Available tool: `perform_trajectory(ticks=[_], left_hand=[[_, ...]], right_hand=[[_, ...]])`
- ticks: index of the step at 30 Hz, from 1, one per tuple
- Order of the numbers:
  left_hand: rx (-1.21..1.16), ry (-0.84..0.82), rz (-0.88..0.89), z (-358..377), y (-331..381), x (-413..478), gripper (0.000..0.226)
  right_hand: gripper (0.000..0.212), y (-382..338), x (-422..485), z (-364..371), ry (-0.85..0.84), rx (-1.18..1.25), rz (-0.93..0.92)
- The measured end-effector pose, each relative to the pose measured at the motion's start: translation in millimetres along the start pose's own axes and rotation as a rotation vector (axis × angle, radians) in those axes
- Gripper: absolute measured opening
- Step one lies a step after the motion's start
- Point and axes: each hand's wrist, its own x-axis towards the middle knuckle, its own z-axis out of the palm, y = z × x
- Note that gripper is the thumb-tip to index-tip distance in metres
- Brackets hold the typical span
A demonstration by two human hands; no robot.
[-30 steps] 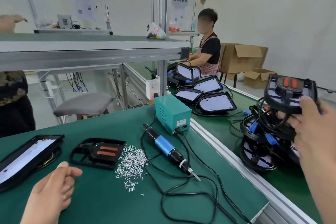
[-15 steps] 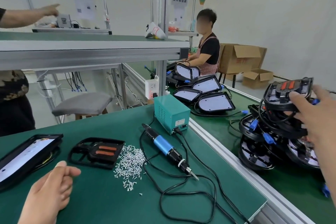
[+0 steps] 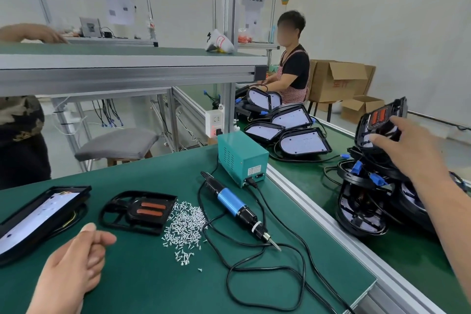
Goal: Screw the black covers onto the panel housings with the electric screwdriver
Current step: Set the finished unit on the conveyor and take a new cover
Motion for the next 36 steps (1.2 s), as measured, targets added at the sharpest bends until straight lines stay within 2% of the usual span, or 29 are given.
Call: perform_trajectory(ticks=[3, 9, 16, 20, 25, 29, 33, 36], left_hand=[[-0.009, -0.013, -0.004, -1.2, 0.7, -0.8, 0.061], [-0.003, -0.026, -0.013, -3.0, 0.4, 0.1, 0.058], [0.02, -0.038, 0.014, -4.6, -2.4, 0.6, 0.059], [0.018, -0.034, 0.022, -5.5, -2.3, -0.1, 0.061], [0.017, -0.05, 0.028, -2.7, 2.5, -4.6, 0.057], [0.019, -0.055, 0.041, -0.3, 6.1, -8.6, 0.054], [0.034, -0.069, 0.05, -0.2, 7.8, -11.7, 0.052], [0.049, -0.069, 0.04, -0.3, 10.9, -13.3, 0.054]], right_hand=[[0.083, -0.5, -0.6, 10.5, 0.016, -0.071, -0.007], [0.07, 4.5, -3.1, 26.4, 0.072, -0.272, -0.095], [0.087, 8.1, 4.1, 19.6, 0.134, -0.53, -0.183], [0.078, 9.7, 7.0, 19.0, 0.119, -0.523, -0.248], [0.077, 10.1, 4.0, 31.9, 0.12, -0.574, -0.282], [0.065, 15.5, -1.0, 44.3, 0.152, -0.557, -0.303], [0.072, 24.3, -9.4, 53.4, 0.168, -0.507, -0.313], [0.069, 31.1, -16.7, 59.5, 0.205, -0.47, -0.347]])
